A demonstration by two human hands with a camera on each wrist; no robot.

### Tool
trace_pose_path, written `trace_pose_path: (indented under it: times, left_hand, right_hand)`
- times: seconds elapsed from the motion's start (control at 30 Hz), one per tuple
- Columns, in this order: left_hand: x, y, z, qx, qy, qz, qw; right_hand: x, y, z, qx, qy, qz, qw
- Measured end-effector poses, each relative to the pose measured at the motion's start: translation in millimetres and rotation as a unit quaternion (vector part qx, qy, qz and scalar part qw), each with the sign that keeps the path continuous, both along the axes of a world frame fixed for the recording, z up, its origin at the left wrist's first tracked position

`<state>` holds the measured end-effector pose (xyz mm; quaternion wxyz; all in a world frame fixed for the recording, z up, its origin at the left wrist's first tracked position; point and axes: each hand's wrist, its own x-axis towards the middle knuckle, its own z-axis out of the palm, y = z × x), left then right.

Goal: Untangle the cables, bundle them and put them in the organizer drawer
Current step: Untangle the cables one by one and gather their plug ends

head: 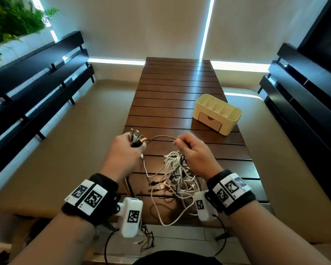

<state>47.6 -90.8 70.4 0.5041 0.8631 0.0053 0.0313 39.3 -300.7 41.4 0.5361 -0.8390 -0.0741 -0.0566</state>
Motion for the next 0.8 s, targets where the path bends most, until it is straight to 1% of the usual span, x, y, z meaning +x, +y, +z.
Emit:
trace_pose_path:
  times: [0.07, 0.13, 0.2, 0.23, 0.3, 0.33, 0.47, 0.5, 0.57, 0.67, 0.73, 0.8]
  left_hand:
    - [-2, -1, -1, -0.007, -0.024, -0.015, 1.0]
    - [-7, -7, 4, -0.022, -0.049, -0.063, 0.997]
    - [-7, -12, 3, 0.006, -0.062, -0.109, 0.992]
    - [-7, -15, 4, 0.019, -0.066, -0.119, 0.99]
    - [-6, -15, 6, 0.016, -0.082, -0.112, 0.99]
    - [-5, -15, 8, 0.002, -0.089, -0.098, 0.991]
    - [-3, -6, 24, -0.096, -0.115, -0.054, 0.987]
    - [-1, -4, 26, -0.099, -0.118, -0.043, 0.987]
    - [3, 1, 24, -0.089, -0.104, -0.024, 0.99]
    - [8, 3, 17, -0.084, -0.085, -0.014, 0.993]
    - [6, -1, 15, -0.102, -0.102, -0.008, 0.99]
    - [0, -8, 18, -0.092, -0.119, -0.024, 0.988]
  right_hand:
    - [3, 1, 14, -0.003, -0.059, 0.015, 0.998]
    - [4, 5, 22, -0.023, -0.093, 0.041, 0.995]
    - [3, 12, 28, -0.035, -0.119, 0.064, 0.99]
    - [3, 14, 30, -0.032, -0.131, 0.07, 0.988]
    - [3, 14, 32, -0.023, -0.137, 0.068, 0.988]
    - [4, 13, 30, -0.02, -0.121, 0.064, 0.99]
    - [-1, 5, 5, -0.055, 0.018, 0.064, 0.996]
    - [-3, 4, -4, -0.057, 0.041, 0.061, 0.996]
    - [-5, 2, -13, -0.03, 0.057, 0.039, 0.997]
    - [-1, 3, -6, 0.002, 0.031, 0.013, 0.999]
    - [4, 5, 3, -0.001, -0.02, 0.012, 1.0]
    - [6, 9, 12, -0.01, -0.076, 0.019, 0.997]
